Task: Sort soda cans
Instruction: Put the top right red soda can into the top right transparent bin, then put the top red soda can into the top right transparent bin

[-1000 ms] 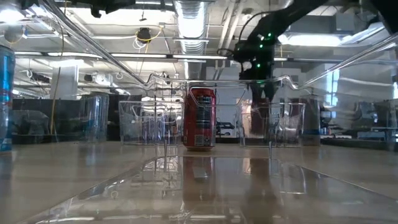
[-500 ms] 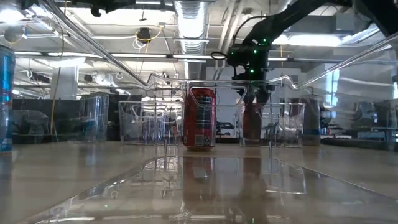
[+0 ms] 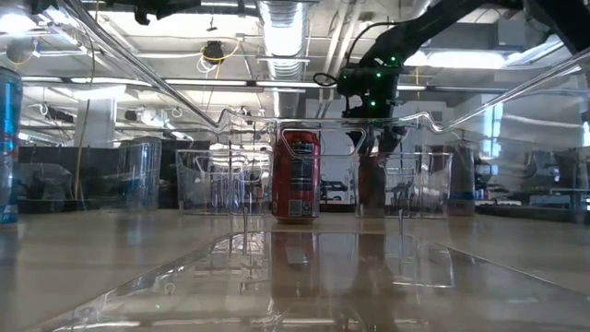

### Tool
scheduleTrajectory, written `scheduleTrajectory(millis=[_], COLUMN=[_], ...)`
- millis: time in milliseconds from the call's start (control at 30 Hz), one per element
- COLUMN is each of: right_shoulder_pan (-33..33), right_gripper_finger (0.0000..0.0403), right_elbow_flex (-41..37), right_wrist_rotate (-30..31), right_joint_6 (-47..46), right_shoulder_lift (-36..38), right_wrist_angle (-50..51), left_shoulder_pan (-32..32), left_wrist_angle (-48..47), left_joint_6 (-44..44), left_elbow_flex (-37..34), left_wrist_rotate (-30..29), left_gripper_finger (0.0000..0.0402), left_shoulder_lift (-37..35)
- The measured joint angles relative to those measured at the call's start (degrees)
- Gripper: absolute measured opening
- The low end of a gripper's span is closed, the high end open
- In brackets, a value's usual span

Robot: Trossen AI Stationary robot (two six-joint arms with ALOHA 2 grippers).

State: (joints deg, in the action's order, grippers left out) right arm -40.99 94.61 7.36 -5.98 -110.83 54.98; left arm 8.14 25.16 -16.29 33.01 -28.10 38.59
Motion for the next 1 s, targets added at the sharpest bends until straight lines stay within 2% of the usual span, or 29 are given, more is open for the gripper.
scheduleTrajectory(millis=[300,600,767,1000], right_shoulder_pan=[-0.02,1.2,6.87,20.27], right_gripper_finger=[0.0392,0.0393,0.0393,0.0393], right_elbow_flex=[-0.07,-0.05,-0.04,-0.07], right_wrist_rotate=[0.39,0.5,0.26,-0.01], right_joint_6=[-0.28,-1.55,-1.67,-0.9], right_shoulder_lift=[1.56,13.22,17.93,19.12], right_wrist_angle=[1.79,2.88,4.78,2.95], left_shoulder_pan=[0.0,0.0,0.0,-0.02], left_wrist_angle=[-0.69,-2.32,-6.0,-9.11], left_joint_6=[0.0,0.47,-2.39,-2.47], left_elbow_flex=[0.0,0.0,0.0,0.02], left_wrist_rotate=[0.0,0.0,0.0,0.0], left_gripper_finger=[0.0172,0.0172,0.0172,0.0172], left_shoulder_lift=[-0.02,-0.02,0.0,-0.02])
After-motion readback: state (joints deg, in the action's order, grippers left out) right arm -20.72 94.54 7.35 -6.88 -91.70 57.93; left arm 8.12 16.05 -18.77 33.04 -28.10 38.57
